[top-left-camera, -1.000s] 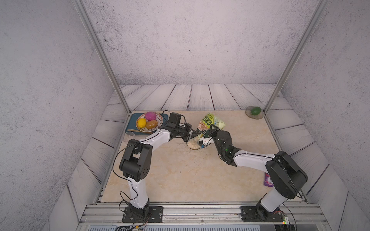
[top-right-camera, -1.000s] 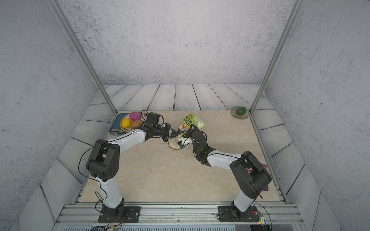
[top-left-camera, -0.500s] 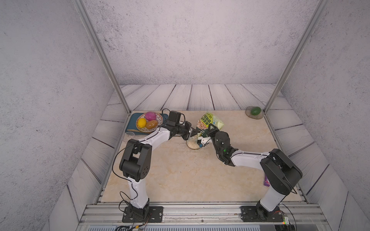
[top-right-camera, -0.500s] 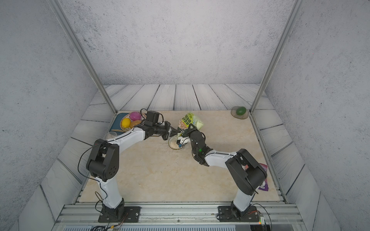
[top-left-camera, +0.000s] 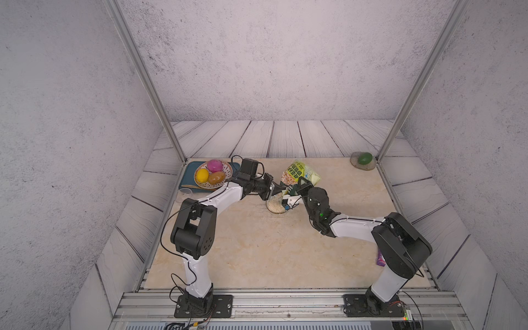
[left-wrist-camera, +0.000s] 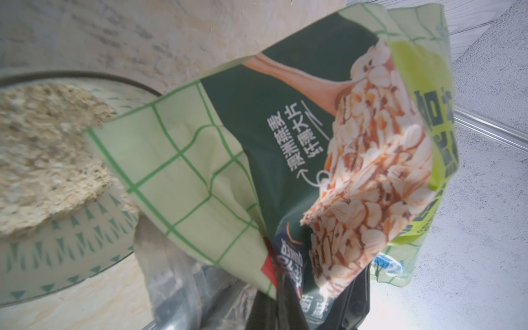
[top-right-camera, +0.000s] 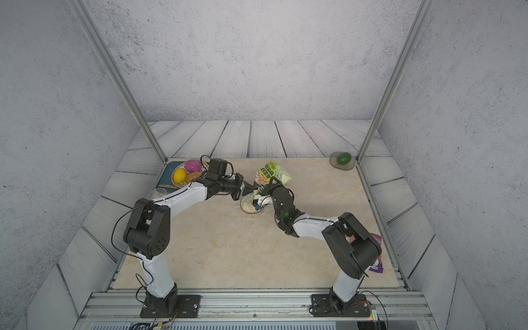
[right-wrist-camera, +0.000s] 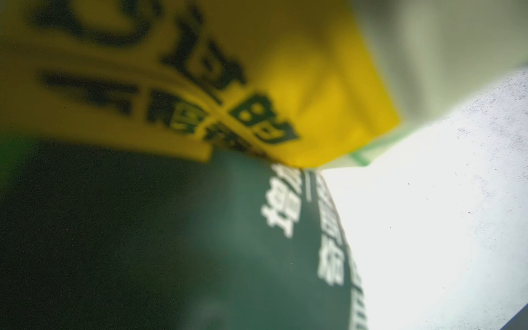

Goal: Pour the oats into the breakfast bowl
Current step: Pour the oats into the bowl.

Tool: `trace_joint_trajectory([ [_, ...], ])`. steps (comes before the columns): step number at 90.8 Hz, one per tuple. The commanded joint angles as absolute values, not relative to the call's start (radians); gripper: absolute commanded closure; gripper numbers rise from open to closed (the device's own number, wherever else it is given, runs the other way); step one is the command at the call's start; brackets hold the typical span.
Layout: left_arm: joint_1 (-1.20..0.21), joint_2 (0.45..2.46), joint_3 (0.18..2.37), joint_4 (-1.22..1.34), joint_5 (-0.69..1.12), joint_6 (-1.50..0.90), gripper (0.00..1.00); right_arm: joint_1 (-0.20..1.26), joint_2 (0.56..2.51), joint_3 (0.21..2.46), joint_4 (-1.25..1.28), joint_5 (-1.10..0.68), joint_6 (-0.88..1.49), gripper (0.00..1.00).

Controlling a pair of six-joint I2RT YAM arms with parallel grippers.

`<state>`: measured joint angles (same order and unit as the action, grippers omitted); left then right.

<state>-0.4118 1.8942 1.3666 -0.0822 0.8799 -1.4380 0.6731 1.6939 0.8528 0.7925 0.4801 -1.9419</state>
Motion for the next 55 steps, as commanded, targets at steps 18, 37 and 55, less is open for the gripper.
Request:
trace_joint_trajectory([
  [18, -0.42, 1.913, 1.372, 0.011, 0.941, -1.47, 1.0, 0.656, 1.553, 0.901, 0.803, 0.553, -1.87, 1.0],
  [37, -0.419, 1.926, 1.388, 0.028, 0.958, -1.473, 1.0, 0.655, 1.504, 0.931, 0.678, 0.586, -1.806, 1.0],
  [55, -0.417, 1.931, 1.383, 0.055, 0.964, -1.488, 1.0, 0.653, 1.437, 0.982, 0.382, 0.621, -1.611, 1.0],
])
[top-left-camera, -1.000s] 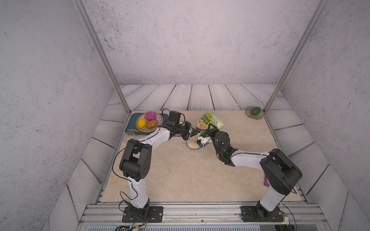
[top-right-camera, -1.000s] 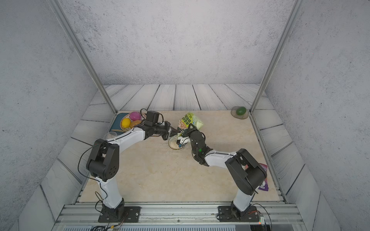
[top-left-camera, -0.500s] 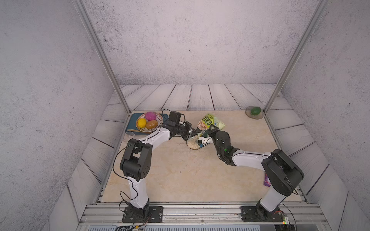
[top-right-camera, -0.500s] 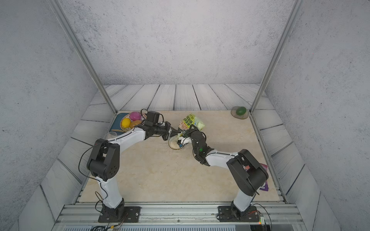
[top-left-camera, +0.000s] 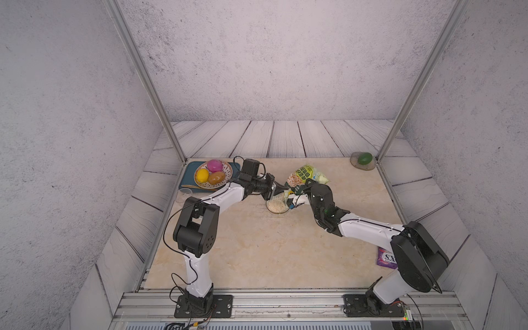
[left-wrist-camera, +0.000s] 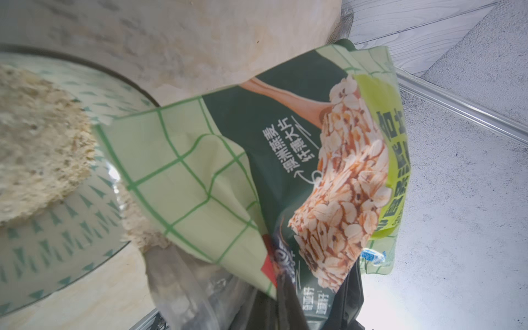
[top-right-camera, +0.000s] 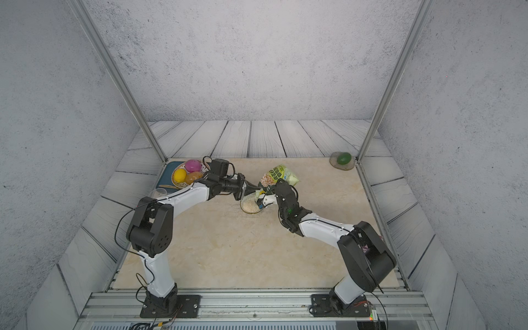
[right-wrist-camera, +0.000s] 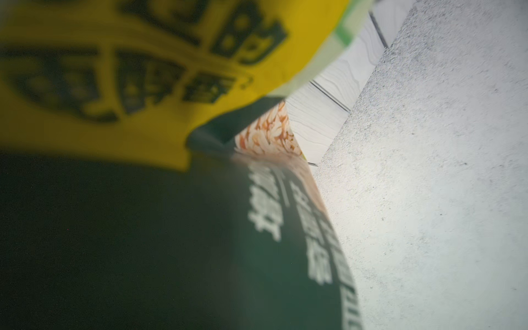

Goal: Pour the oats into the breakfast bowl
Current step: Pour the oats into the bowl.

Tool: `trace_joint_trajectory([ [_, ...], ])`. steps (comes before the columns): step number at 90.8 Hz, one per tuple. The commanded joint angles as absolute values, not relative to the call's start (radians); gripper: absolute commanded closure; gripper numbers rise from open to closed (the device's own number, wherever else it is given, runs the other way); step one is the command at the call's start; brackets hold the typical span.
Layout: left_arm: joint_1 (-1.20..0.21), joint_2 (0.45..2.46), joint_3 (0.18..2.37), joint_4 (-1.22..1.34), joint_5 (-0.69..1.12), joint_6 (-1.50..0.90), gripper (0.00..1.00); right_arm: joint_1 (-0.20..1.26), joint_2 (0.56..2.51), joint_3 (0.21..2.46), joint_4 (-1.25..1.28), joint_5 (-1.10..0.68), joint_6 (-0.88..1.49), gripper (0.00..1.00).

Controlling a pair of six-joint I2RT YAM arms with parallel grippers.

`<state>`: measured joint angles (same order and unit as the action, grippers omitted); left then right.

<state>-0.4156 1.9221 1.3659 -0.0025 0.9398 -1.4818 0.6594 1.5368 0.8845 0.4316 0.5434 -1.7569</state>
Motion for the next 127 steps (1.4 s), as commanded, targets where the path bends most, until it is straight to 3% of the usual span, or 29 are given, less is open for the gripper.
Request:
trace_joint_trajectory([
  [1, -0.417, 1.931, 1.382, 0.056, 0.964, -1.49, 1.0, 0.653, 1.434, 0.985, 0.363, 0.623, -1.599, 1.0],
  [40, -0.397, 1.917, 1.356, 0.094, 0.983, -1.49, 1.0, 0.656, 1.414, 1.141, -0.105, 0.674, -1.342, 1.0],
  [59, -0.377, 1.906, 1.318, 0.143, 0.986, -1.498, 1.0, 0.664, 1.44, 1.227, -0.243, 0.72, -1.327, 1.0],
  [127, -0.336, 1.94, 1.295, 0.149, 1.014, -1.418, 1.0, 0.725, 1.571, 1.35, -0.175, 0.857, -1.496, 1.0],
])
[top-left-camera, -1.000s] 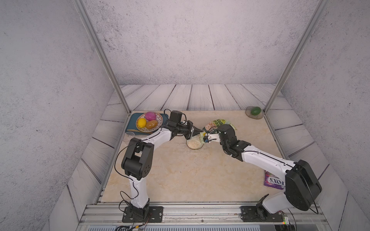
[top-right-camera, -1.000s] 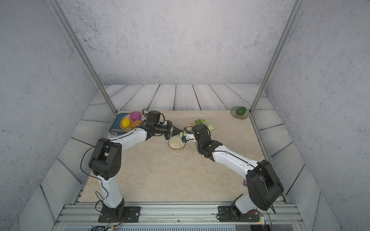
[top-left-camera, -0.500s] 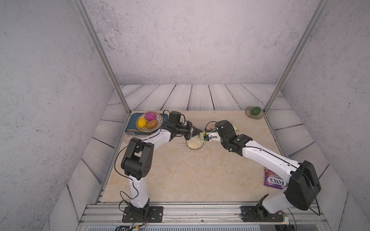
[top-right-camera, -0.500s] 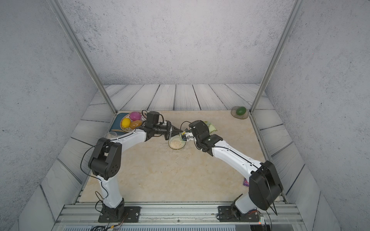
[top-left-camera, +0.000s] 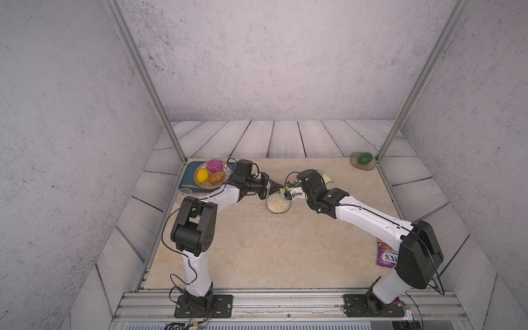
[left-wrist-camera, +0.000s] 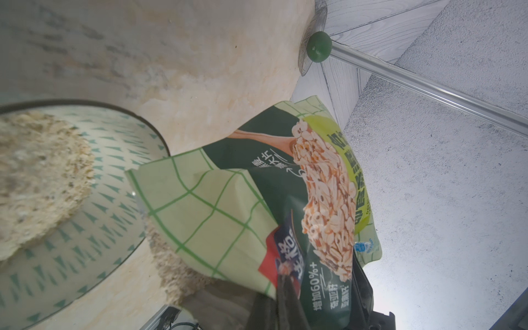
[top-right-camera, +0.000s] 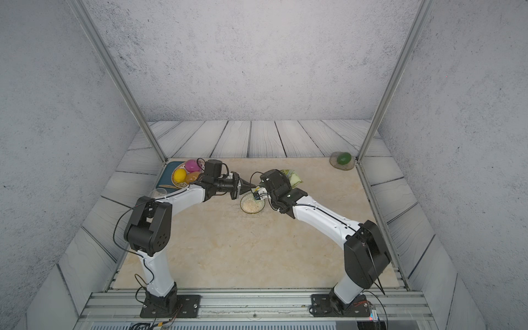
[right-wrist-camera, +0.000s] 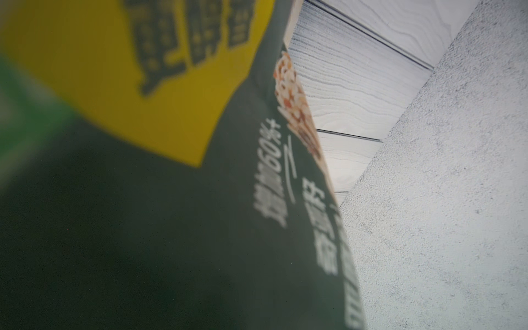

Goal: Pour the oats into the breakfast bowl
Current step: Pour the oats into the bowl.

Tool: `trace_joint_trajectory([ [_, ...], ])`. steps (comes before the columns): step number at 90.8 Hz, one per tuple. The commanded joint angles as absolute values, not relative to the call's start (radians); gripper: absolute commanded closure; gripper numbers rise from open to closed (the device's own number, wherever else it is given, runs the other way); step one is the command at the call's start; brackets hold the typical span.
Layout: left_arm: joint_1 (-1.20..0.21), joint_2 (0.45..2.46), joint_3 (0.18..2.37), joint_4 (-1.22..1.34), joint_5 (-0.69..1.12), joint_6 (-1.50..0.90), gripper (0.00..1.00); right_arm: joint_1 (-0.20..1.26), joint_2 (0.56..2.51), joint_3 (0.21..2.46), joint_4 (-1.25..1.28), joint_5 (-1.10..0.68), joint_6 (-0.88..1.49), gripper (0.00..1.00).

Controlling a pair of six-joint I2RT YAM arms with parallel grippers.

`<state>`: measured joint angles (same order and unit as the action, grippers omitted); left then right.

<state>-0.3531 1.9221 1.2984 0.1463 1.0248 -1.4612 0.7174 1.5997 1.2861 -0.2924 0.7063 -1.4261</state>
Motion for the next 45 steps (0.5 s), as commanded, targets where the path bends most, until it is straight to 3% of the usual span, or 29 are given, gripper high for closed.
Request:
trace_joint_trajectory([
  [1, -0.336, 1.94, 1.294, 0.148, 1.014, -1.416, 1.0, 0.725, 1.572, 1.35, -0.173, 0.86, -1.498, 1.0],
  [45, -0.33, 1.966, 1.299, 0.12, 1.02, -1.36, 1.0, 0.79, 1.596, 1.344, -0.075, 0.914, -1.604, 1.0],
])
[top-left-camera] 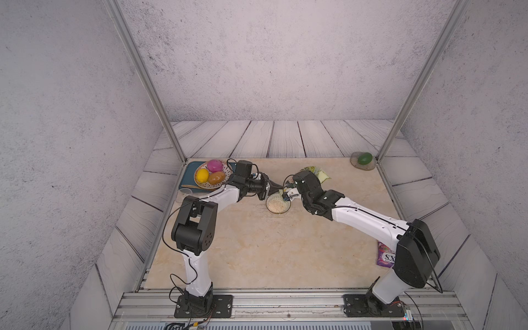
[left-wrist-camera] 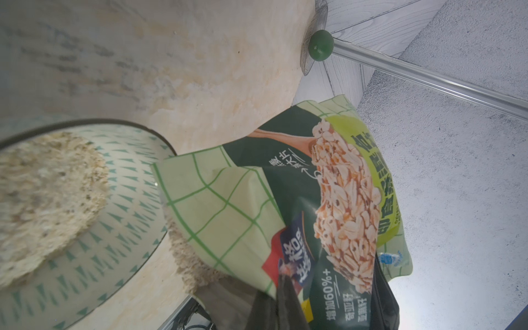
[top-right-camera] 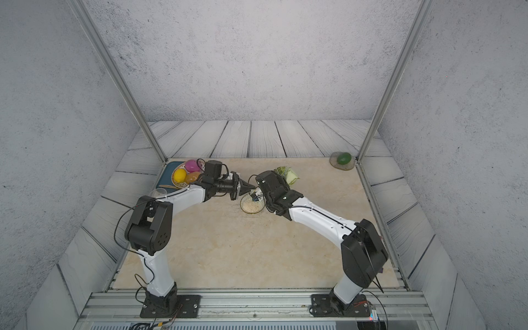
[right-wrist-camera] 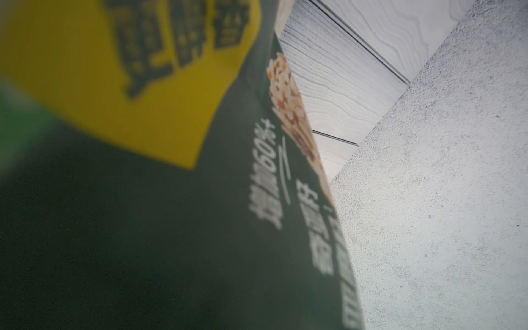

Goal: Pour the oats into the breakfast bowl
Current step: Pour the oats into the bowl.

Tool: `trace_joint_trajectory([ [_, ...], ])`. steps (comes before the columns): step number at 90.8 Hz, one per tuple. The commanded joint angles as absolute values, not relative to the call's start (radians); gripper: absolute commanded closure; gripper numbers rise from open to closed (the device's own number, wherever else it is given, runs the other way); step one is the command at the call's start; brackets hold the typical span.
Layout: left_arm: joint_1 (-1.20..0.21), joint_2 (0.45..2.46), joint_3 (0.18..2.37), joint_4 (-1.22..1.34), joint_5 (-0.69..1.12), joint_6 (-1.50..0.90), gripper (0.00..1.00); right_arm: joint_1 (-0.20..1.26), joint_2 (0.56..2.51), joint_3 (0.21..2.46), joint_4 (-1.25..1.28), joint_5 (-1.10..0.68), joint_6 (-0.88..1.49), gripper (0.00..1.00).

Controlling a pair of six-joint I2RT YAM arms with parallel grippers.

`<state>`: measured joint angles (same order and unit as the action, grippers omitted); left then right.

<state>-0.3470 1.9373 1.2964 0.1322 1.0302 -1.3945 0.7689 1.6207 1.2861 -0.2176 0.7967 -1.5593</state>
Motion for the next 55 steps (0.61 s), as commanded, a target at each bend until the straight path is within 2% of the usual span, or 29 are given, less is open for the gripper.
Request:
trace_joint_trajectory([
  [1, -0.33, 1.967, 1.299, 0.119, 1.02, -1.359, 1.0, 0.792, 1.595, 1.343, -0.075, 0.915, -1.605, 1.0],
  [55, -0.33, 2.006, 1.316, 0.098, 1.023, -1.318, 1.0, 0.856, 1.627, 1.339, 0.004, 0.946, -1.689, 1.0],
])
